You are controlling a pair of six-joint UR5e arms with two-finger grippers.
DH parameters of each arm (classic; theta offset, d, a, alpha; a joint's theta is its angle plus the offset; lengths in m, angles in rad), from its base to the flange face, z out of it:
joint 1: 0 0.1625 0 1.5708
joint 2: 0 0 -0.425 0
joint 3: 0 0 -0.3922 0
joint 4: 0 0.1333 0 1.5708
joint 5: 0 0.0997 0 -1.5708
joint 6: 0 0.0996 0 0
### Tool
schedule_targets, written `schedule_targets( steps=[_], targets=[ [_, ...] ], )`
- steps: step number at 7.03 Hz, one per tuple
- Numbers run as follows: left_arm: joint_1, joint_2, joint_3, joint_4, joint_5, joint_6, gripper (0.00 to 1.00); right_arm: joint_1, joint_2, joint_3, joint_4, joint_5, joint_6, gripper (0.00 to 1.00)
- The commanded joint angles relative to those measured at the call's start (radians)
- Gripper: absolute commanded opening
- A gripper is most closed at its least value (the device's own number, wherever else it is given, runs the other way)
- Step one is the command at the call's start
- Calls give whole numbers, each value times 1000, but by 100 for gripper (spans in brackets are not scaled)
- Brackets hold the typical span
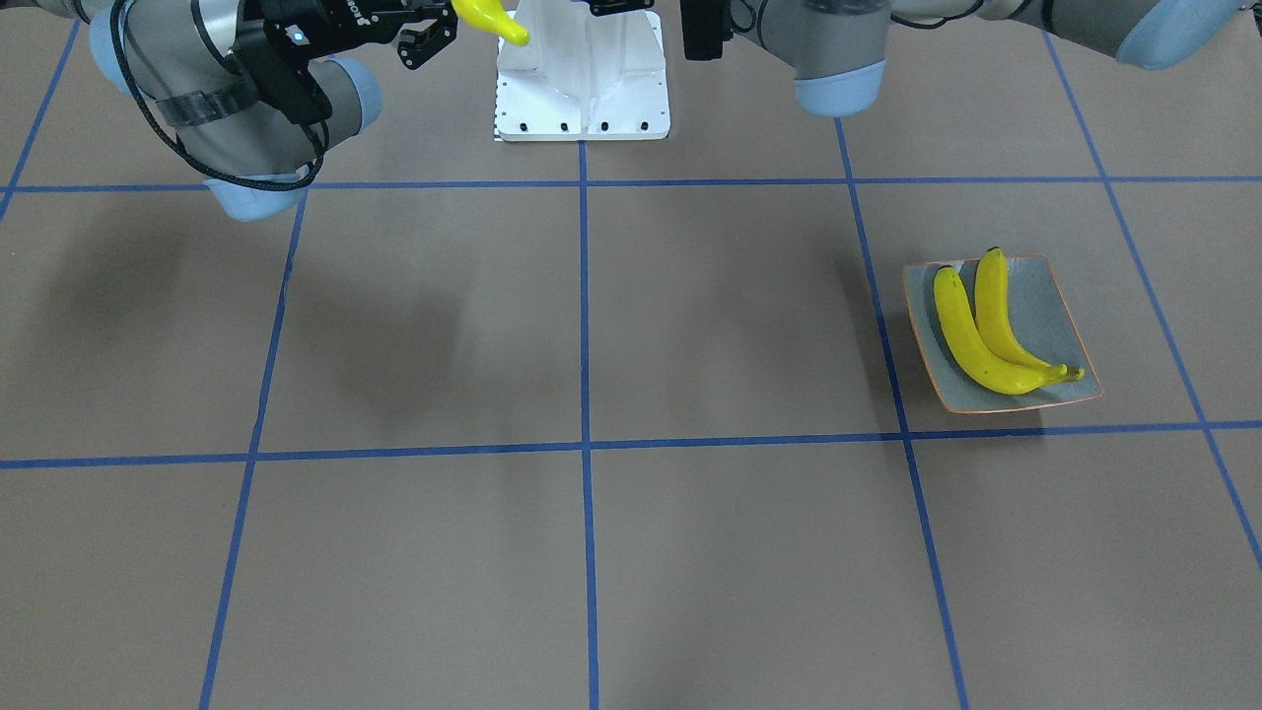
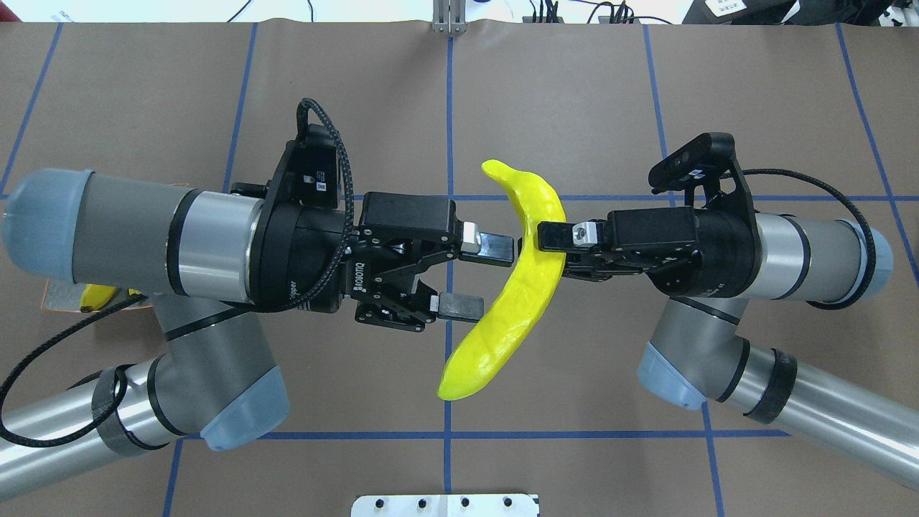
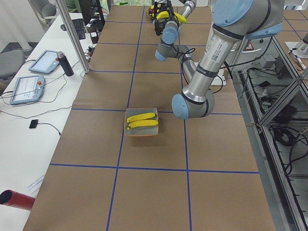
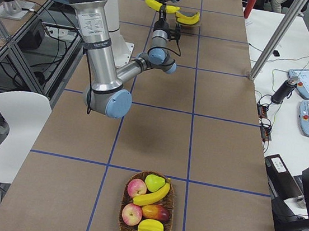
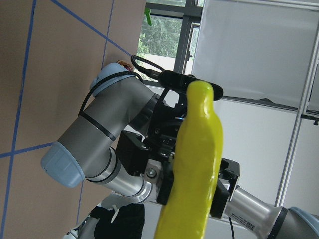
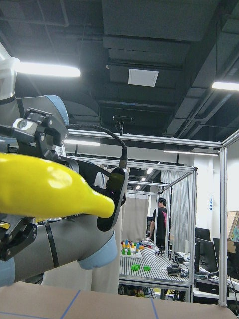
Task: Transfer all bananas from basket to plate
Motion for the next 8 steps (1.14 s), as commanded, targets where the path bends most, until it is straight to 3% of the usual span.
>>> schedule_targets(
  steps=[1,5,7,8],
  targets=[
    [34,0,-7,0,0,0,100,-14,2,-1,3,-17,-2,0],
    [56,-4,-4,-1,2,3,96,-31,2,-4,7,-28,0,0],
    [57,-4,-4,-1,0,3,84,-39,2,-5,7,-32,-2,0],
    [56,-4,-4,0,0,5,70,-42,0,-7,7,-32,-2,0]
  ],
)
